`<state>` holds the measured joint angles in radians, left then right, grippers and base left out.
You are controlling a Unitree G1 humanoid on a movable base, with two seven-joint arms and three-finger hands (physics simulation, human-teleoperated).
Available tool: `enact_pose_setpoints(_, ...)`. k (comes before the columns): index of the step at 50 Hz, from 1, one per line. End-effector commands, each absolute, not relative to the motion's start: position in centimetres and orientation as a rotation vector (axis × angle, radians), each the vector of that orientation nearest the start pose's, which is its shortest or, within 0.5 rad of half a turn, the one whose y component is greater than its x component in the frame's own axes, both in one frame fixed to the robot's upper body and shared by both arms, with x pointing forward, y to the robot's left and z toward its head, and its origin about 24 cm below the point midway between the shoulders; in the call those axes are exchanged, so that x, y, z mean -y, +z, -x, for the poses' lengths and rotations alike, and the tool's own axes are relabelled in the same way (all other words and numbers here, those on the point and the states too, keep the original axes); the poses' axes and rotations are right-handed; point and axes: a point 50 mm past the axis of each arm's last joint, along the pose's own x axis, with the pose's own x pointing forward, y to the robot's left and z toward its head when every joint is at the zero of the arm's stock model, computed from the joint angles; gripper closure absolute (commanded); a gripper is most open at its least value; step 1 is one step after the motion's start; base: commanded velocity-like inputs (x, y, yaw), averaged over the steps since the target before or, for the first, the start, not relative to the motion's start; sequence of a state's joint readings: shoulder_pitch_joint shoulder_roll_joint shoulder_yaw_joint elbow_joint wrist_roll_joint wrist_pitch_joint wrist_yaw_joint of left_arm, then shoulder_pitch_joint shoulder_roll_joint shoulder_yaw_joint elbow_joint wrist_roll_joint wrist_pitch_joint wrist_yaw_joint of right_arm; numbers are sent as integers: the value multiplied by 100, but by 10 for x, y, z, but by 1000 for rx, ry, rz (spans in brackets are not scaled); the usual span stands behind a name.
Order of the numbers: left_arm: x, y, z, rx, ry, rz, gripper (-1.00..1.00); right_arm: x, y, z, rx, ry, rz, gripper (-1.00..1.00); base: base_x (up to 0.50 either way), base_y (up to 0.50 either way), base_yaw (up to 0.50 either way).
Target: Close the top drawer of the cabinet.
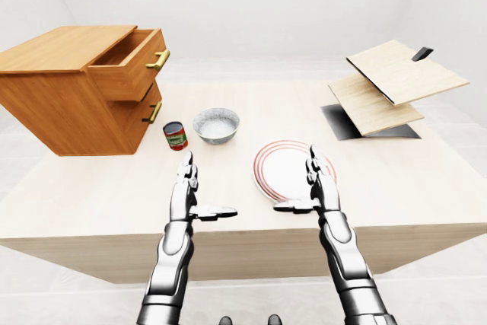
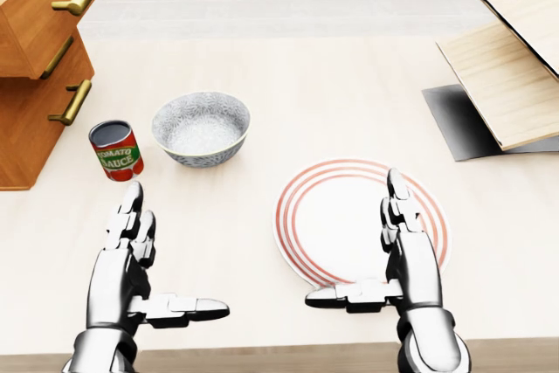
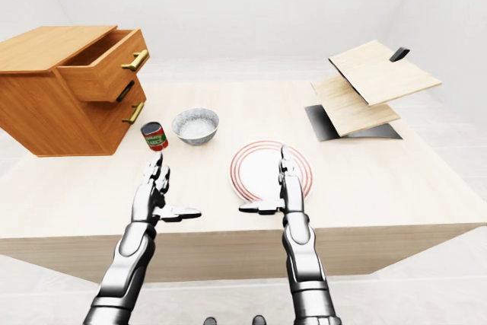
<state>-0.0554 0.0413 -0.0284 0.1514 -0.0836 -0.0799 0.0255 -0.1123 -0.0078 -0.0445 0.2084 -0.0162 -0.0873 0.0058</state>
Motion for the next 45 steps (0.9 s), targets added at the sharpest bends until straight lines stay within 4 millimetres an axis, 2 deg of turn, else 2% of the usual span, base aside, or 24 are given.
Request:
enact_pose_setpoints(1, -161, 40, -252, -19, -16, 117, -100, 157, 39, -252, 5, 1, 33, -100, 0, 0, 0)
enact_pose_setpoints(19, -157, 36, -253, -31, -33, 119, -100, 157, 37, -253, 6, 0, 59, -100, 0, 0, 0)
enact_pose_setpoints(22, -154, 41, -252, -32, -36, 118, -100, 157, 37, -253, 6, 1, 62, -100, 0, 0, 0)
enact_pose_setpoints(25, -156, 35, -253, -33, -37, 118, -100, 157, 37, -253, 7, 1, 63, -100, 0, 0, 0)
enact_pose_setpoints(30, -155, 39, -253, -30, -39, 118, -100, 156, 39, -252, 16, 8, 62, -100, 0, 0, 0)
enact_pose_setpoints(34, -158, 46, -250, 11, -25, 79, -100, 155, 45, -249, 32, 12, 48, -100, 0, 0, 0)
enact_pose_setpoints(36, -156, 63, -246, 68, -24, 33, -100, 158, 49, -252, 45, -2, 54, -100, 0, 0, 0)
enact_pose_setpoints(41, -164, 78, -250, 107, 18, 18, -100, 158, 66, -249, 63, -1, 50, -100, 0, 0, 0)
enact_pose_setpoints(45, -169, 104, -246, 217, 40, 11, -100, 158, 84, -245, 132, 3, 48, -100, 0, 0, 0)
